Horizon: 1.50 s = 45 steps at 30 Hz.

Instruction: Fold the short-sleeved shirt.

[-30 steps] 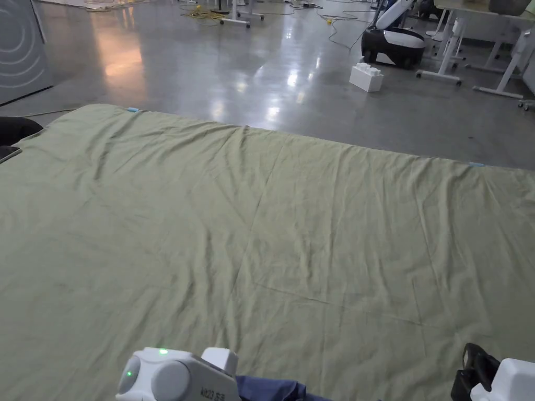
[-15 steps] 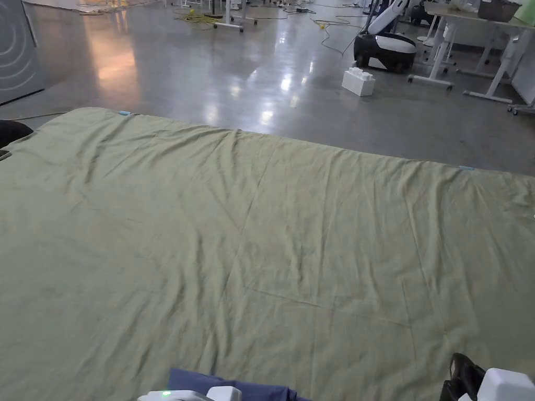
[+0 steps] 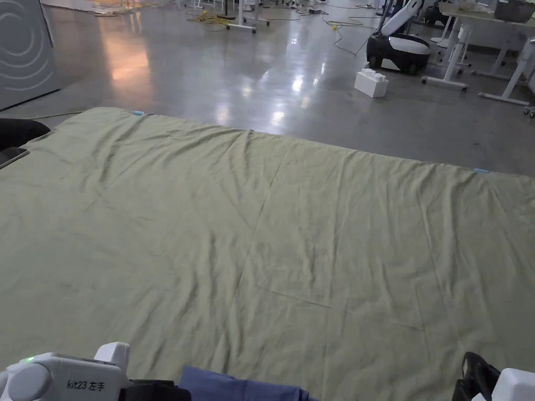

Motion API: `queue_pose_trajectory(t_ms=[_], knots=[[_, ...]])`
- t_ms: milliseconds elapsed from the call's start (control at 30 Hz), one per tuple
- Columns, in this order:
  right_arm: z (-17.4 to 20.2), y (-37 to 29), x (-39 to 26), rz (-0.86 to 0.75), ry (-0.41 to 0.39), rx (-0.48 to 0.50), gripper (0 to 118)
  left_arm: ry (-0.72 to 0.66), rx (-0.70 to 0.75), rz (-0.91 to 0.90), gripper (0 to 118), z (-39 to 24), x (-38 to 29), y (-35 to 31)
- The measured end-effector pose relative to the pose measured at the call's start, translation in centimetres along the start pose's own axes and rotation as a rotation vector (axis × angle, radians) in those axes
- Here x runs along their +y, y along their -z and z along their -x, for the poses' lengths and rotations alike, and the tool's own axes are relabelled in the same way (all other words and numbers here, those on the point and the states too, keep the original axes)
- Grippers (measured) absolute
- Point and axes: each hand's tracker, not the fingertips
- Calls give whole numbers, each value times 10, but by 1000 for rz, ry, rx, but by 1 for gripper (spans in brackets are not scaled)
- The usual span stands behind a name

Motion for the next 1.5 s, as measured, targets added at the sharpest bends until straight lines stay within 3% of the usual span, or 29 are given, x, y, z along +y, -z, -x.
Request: queue_pose_trajectory(t_ms=[267,467,533,567,600,633,733,833,1033,1200,1333,1500], knots=[[5,-3,-2,9,-6,-3,1,-257,-332,-28,84,62,0,29],[6,-5,-1,14,-15,-15,1,-206,-414,19,81,23,-20,40],[7,-5,0,13,-19,-15,1,-170,-397,26,68,17,-24,47],[7,-5,0,14,-21,-14,1,-153,-384,34,54,15,-25,50],[8,-5,1,15,-25,-13,1,-134,-337,40,24,20,-13,42],[9,-5,2,15,-27,-12,1,-121,-288,49,16,22,-13,45],[12,-9,5,12,-39,-6,1,-149,-353,36,13,42,-13,48],[14,-11,8,2,-58,-6,1,-47,-318,21,11,35,-8,40],[16,-10,11,0,-58,-4,1,8,-269,15,11,16,8,3],[17,-7,11,0,-64,8,1,115,-49,-15,11,3,29,-56],[20,-4,11,-2,-63,22,1,266,243,-16,11,-33,31,-79],[24,-2,11,-4,-51,42,1,285,222,-31,11,-92,21,-88]])
